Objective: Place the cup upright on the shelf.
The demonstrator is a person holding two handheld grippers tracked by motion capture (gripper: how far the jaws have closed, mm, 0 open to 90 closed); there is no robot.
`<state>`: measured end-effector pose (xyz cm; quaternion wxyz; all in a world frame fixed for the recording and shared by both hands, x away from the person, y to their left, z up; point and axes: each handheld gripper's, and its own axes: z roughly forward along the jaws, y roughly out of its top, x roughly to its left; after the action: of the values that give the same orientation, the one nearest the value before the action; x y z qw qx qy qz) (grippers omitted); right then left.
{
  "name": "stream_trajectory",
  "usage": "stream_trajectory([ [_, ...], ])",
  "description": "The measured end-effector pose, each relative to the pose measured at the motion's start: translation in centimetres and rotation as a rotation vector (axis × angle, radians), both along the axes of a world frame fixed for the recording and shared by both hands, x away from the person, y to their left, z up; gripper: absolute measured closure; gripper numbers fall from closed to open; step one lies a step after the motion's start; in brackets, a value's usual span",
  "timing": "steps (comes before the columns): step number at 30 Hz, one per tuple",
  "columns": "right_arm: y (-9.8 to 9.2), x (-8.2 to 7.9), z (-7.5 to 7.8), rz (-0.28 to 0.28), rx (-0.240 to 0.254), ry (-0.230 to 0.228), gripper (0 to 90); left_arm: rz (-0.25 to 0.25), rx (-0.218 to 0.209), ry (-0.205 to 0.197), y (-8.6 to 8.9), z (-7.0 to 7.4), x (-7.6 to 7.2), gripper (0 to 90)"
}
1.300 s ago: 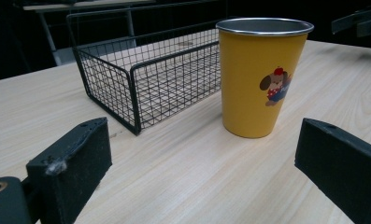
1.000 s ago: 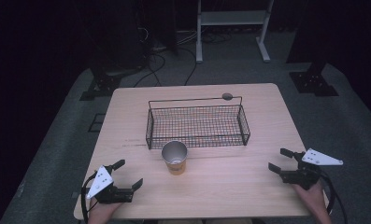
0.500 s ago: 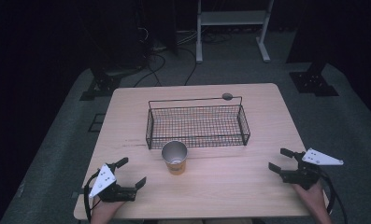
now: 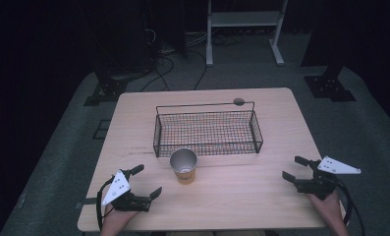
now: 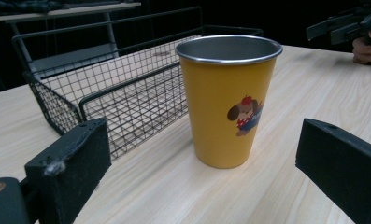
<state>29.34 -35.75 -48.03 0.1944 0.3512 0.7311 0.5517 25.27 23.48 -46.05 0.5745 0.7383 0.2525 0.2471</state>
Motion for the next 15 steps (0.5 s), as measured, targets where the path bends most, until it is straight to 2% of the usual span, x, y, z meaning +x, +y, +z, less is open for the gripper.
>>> stream_trajectory([
  [15, 0.0, 0.0, 0.0, 0.002, -0.001, 0.0, 13.7, -0.049, -0.001, -0.001, -1.7, 0.3, 0.2, 2.4],
])
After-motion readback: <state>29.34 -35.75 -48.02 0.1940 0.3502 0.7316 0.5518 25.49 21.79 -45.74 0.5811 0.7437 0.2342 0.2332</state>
